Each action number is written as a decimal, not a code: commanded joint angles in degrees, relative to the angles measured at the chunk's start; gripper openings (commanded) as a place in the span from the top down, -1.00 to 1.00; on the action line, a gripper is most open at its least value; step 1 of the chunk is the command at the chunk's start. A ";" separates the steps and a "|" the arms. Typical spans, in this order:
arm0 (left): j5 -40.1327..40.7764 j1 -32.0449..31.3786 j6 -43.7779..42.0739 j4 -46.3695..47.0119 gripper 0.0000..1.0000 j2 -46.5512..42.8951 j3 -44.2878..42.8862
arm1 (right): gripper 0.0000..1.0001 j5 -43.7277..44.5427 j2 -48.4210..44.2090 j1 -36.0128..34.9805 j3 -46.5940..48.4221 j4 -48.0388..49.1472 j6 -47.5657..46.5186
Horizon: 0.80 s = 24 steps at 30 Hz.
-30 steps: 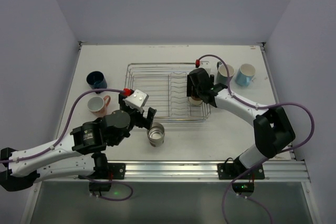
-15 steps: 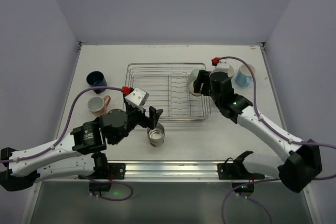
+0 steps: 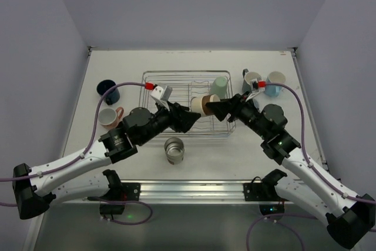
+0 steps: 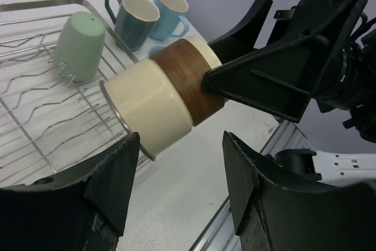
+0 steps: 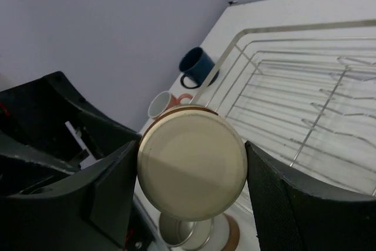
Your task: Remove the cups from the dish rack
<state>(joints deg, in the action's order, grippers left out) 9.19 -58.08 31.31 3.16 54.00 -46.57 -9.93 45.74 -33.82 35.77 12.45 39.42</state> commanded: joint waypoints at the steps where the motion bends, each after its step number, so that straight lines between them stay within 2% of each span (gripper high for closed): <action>1: -6.64 0.60 5.34 8.44 -0.24 1.02 0.77 | 0.43 -8.87 -1.09 0.07 -1.22 10.39 5.49; 8: -5.50 0.69 6.22 8.53 -0.22 0.41 1.04 | 0.49 -10.98 -1.44 0.07 -4.65 16.20 9.62; 16: -0.67 0.69 6.48 4.58 -0.19 -5.56 3.14 | 0.56 -6.77 -4.16 0.43 -6.33 16.64 11.38; 24: -2.95 0.78 8.59 2.55 -0.22 -5.57 3.68 | 0.56 -10.63 -2.50 0.43 -6.94 22.61 14.98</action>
<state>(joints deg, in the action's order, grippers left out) 6.35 -57.65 38.48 7.01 47.40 -42.89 -18.31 42.83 -33.41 28.99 27.44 51.68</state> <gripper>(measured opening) 0.607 0.694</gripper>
